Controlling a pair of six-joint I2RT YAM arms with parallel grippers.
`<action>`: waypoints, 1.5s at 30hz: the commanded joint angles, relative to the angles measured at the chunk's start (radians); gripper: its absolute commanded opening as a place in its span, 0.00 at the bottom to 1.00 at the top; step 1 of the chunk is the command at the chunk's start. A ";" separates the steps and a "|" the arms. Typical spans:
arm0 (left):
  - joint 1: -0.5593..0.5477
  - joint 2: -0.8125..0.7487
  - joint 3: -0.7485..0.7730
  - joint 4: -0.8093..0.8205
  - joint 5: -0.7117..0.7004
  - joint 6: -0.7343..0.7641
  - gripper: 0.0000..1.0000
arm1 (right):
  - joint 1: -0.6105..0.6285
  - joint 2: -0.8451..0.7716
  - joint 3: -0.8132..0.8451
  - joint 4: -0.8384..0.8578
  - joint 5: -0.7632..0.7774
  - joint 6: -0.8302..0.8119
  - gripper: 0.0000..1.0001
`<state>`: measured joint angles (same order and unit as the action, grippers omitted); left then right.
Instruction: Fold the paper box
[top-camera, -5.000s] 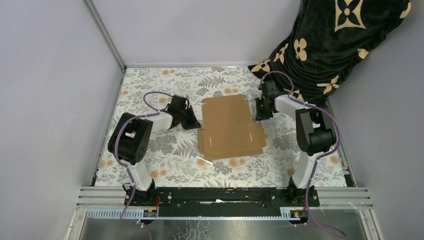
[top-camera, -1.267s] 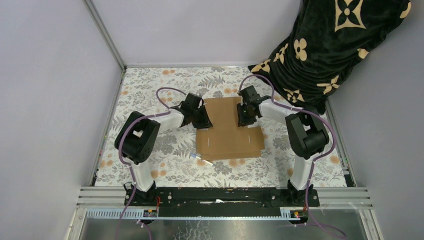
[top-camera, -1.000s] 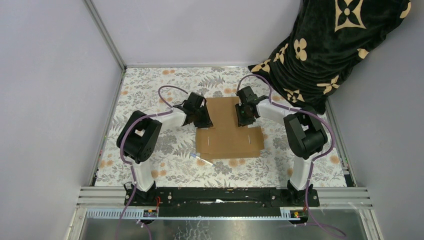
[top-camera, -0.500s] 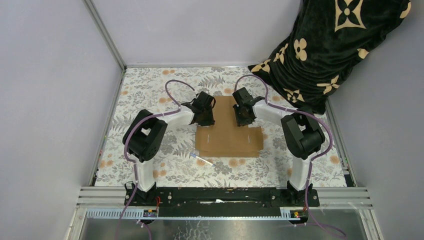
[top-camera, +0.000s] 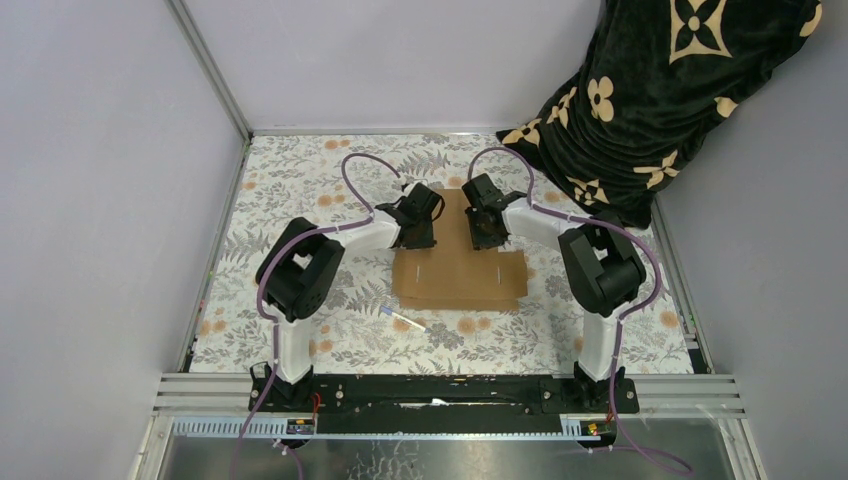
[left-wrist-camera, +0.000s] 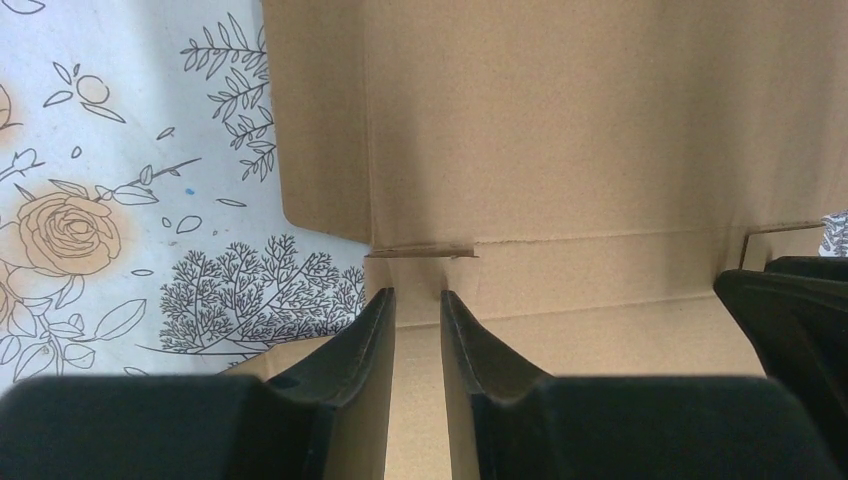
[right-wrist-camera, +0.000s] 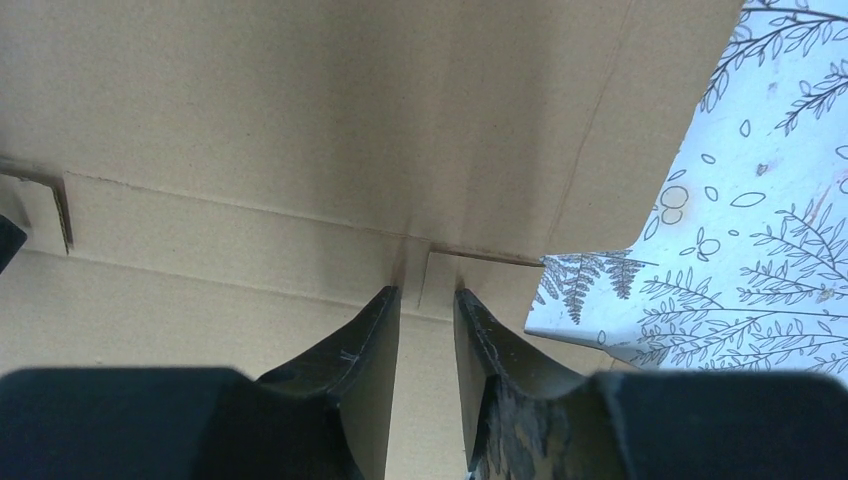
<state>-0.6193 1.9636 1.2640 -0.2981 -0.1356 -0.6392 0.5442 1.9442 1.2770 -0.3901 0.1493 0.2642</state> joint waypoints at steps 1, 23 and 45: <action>-0.013 0.097 -0.015 -0.067 -0.016 0.013 0.29 | 0.010 0.102 -0.009 -0.018 0.005 0.020 0.35; 0.088 0.243 0.194 -0.106 0.005 0.081 0.29 | -0.021 0.313 0.282 -0.053 -0.055 -0.001 0.45; 0.173 -0.110 0.290 -0.201 0.030 0.146 0.31 | -0.080 -0.001 0.458 -0.163 -0.106 -0.049 0.54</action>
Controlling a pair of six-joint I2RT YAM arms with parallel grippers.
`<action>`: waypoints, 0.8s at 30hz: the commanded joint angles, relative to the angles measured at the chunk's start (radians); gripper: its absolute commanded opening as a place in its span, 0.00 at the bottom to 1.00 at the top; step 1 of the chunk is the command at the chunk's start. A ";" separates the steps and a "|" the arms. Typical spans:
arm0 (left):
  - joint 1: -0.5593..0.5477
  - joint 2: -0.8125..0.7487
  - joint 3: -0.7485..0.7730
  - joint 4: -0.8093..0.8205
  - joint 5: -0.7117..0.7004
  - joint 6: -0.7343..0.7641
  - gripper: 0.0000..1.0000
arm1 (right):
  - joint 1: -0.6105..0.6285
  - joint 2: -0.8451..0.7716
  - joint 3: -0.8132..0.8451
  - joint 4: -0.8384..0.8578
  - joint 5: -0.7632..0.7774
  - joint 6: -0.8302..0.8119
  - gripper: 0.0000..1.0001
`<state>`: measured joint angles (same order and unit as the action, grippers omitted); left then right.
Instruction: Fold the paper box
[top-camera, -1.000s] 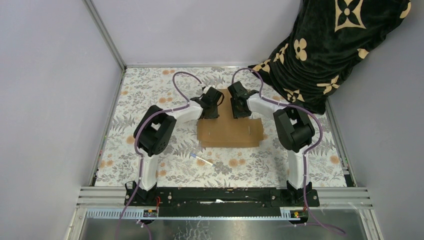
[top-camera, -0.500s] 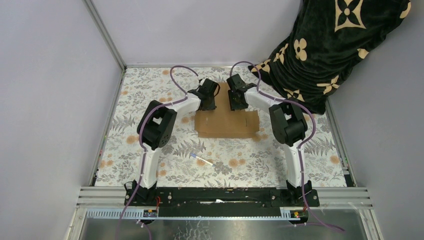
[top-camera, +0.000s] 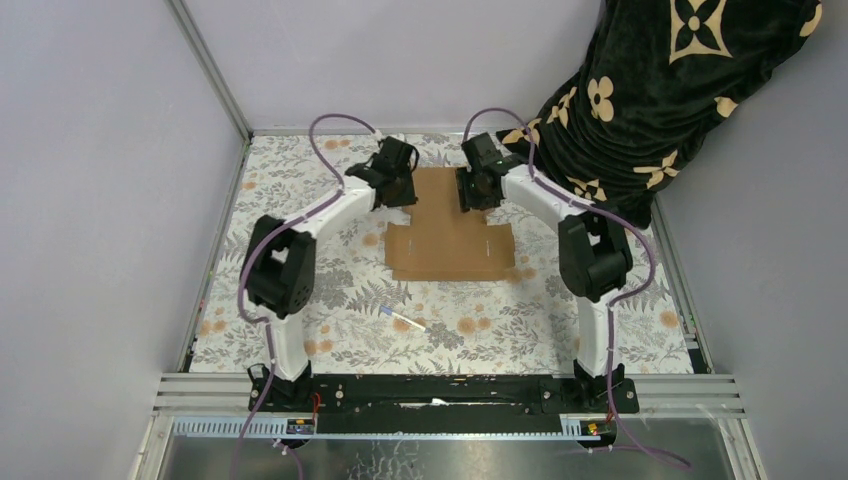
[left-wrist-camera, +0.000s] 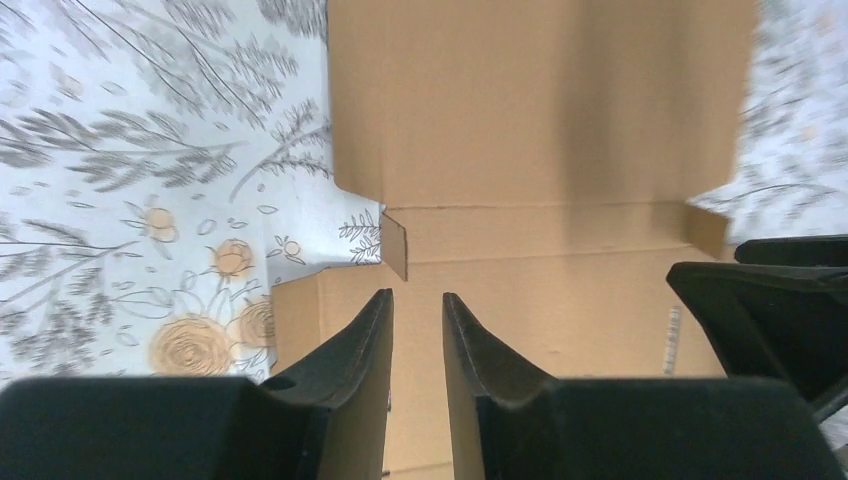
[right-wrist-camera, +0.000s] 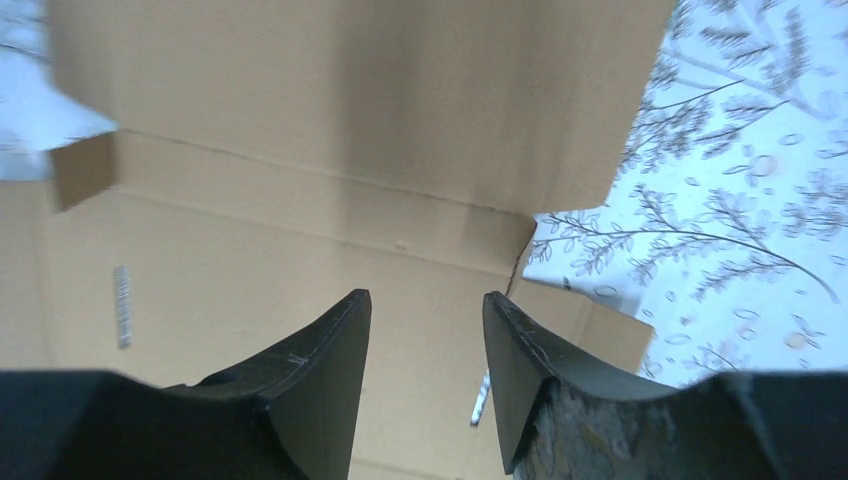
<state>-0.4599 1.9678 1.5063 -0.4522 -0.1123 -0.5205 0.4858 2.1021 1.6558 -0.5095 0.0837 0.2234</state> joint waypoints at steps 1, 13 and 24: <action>0.015 -0.133 0.046 -0.052 0.007 0.028 0.32 | -0.024 -0.176 0.079 -0.054 -0.047 -0.008 0.54; 0.017 -0.516 -0.436 0.024 -0.011 -0.087 0.05 | -0.083 -0.564 -0.467 0.025 -0.008 0.076 0.41; 0.017 -0.644 -0.743 0.157 0.011 -0.179 0.00 | -0.099 -0.660 -0.826 0.185 -0.041 0.163 0.37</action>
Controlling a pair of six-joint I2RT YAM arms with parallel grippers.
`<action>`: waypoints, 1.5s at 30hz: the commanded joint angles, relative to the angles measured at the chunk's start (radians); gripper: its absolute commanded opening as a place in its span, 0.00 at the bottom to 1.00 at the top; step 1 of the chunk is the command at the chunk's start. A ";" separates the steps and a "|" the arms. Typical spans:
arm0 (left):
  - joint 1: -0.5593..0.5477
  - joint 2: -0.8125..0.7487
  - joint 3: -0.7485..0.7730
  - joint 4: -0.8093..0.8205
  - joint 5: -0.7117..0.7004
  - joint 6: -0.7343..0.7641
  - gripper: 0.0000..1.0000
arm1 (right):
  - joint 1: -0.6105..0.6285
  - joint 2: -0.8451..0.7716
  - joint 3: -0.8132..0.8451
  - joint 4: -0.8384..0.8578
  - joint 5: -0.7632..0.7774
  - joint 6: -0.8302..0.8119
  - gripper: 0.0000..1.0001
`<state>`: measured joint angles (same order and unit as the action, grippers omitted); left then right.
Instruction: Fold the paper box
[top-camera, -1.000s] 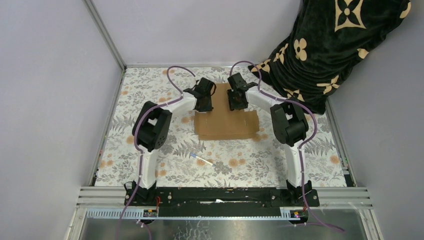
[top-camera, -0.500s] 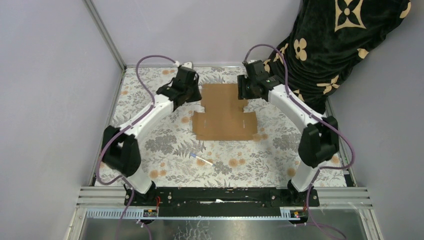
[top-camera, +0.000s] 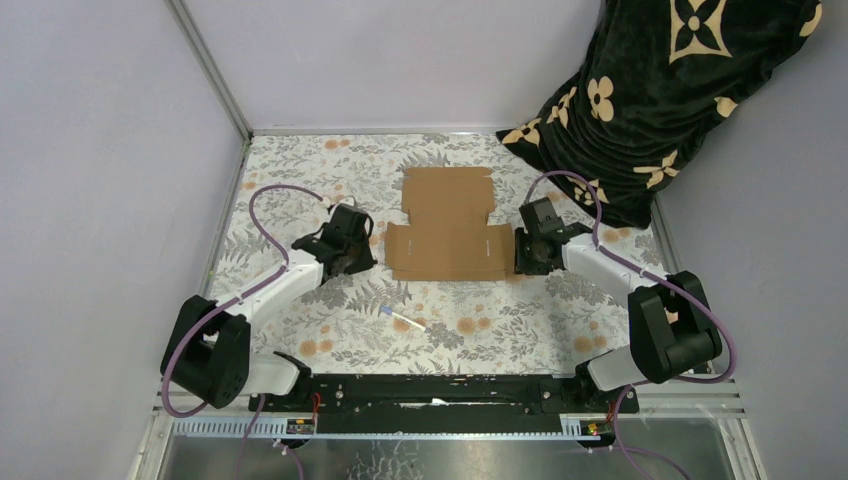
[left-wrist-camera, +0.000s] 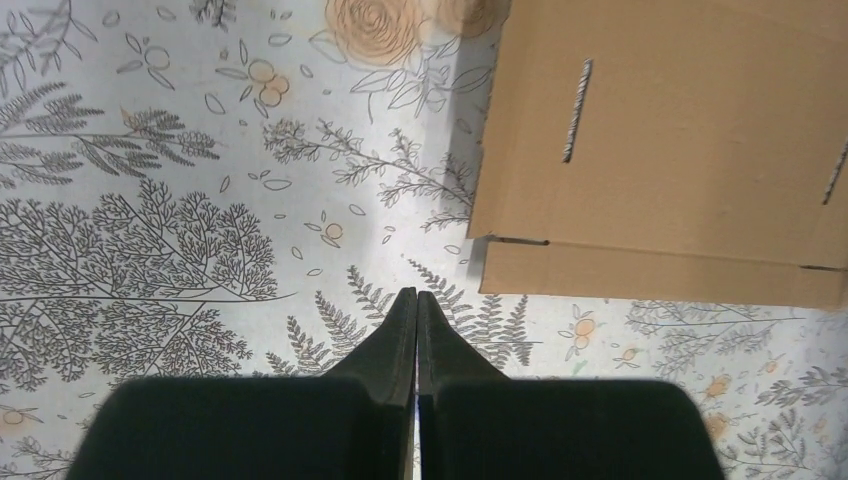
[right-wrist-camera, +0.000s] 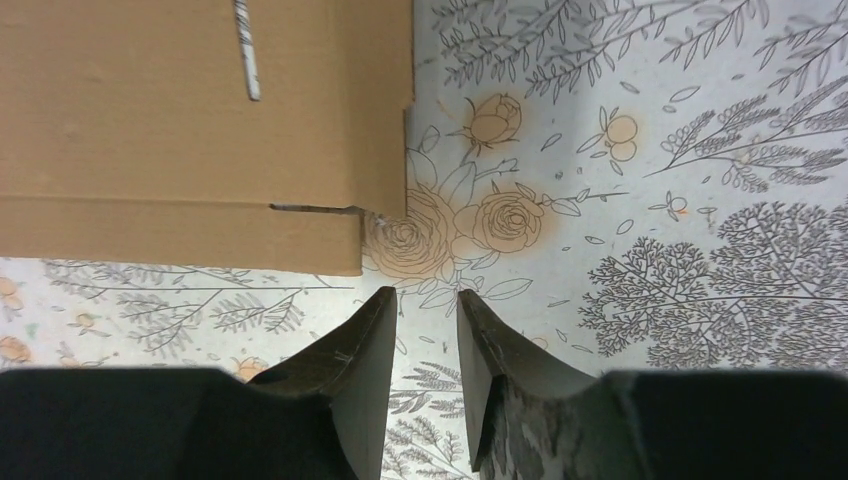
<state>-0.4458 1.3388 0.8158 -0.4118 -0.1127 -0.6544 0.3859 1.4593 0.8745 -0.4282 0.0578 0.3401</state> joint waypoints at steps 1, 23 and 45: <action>0.002 -0.010 -0.064 0.128 0.017 -0.049 0.00 | 0.001 -0.008 -0.053 0.112 -0.016 0.049 0.37; 0.001 0.192 -0.098 0.273 0.067 -0.055 0.00 | 0.001 0.125 -0.042 0.160 -0.001 0.050 0.39; -0.060 0.235 -0.083 0.314 0.097 -0.080 0.00 | 0.001 0.117 -0.068 0.181 -0.033 0.060 0.40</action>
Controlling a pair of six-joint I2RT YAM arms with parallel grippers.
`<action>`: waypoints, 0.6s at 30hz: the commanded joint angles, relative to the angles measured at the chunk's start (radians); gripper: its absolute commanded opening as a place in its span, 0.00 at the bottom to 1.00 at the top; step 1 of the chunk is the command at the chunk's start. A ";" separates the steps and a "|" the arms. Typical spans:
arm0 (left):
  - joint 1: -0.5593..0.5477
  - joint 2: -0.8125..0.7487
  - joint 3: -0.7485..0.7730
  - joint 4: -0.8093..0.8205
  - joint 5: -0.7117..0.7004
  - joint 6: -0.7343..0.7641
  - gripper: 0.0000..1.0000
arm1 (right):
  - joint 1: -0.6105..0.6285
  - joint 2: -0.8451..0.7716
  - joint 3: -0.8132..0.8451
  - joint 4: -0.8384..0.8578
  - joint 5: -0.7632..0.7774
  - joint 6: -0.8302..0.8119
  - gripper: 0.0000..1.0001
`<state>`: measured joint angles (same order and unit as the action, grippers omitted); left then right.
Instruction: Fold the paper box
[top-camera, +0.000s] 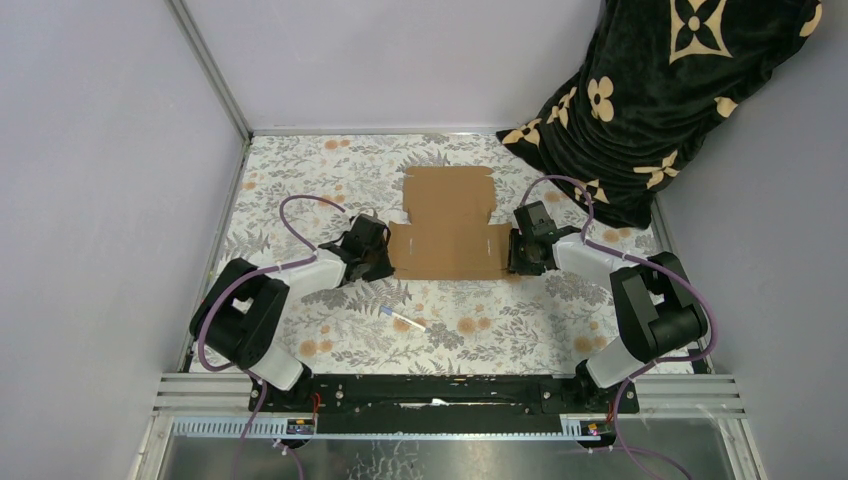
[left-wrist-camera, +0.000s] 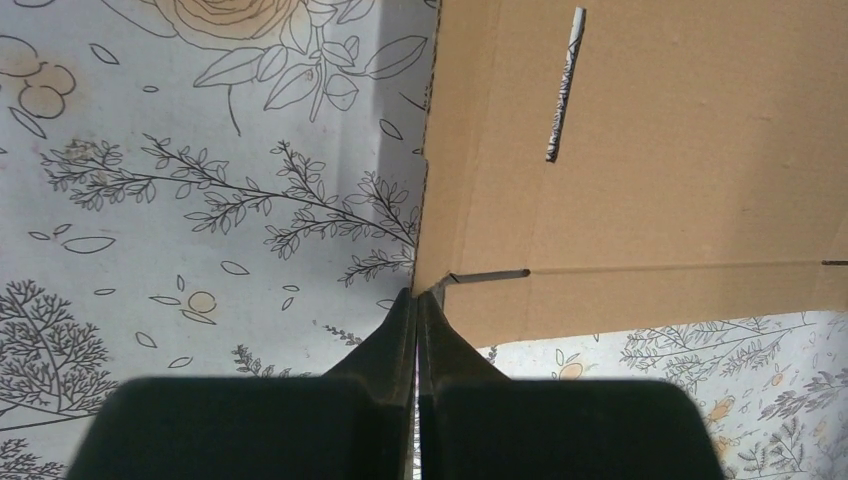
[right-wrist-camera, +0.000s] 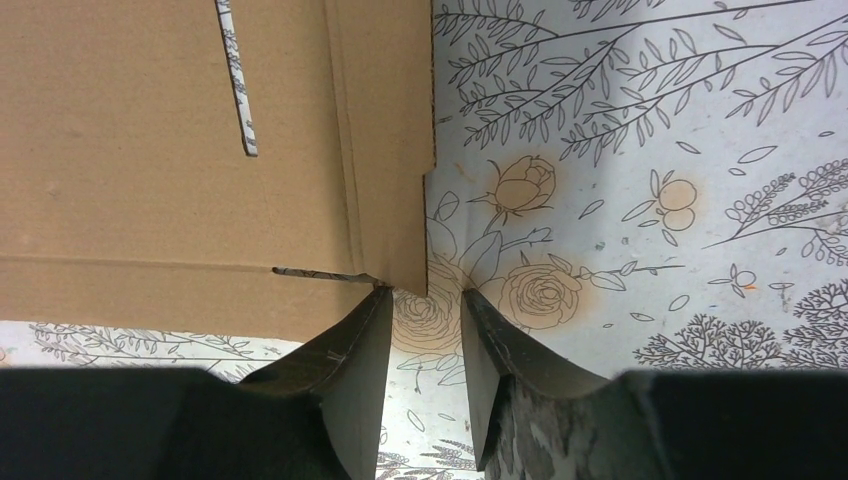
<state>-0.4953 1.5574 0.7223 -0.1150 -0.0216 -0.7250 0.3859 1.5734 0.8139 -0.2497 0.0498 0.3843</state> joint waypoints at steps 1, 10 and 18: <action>-0.012 0.014 0.011 0.016 0.006 -0.011 0.00 | 0.001 -0.001 -0.008 0.003 -0.025 0.016 0.40; -0.023 -0.008 0.028 -0.013 -0.004 -0.014 0.00 | 0.001 -0.035 -0.012 -0.003 -0.041 0.024 0.40; -0.035 -0.023 0.050 -0.034 -0.012 -0.020 0.00 | 0.001 -0.060 -0.008 -0.012 -0.047 0.025 0.40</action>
<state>-0.5144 1.5581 0.7349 -0.1360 -0.0265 -0.7303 0.3859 1.5570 0.8043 -0.2584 0.0338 0.3923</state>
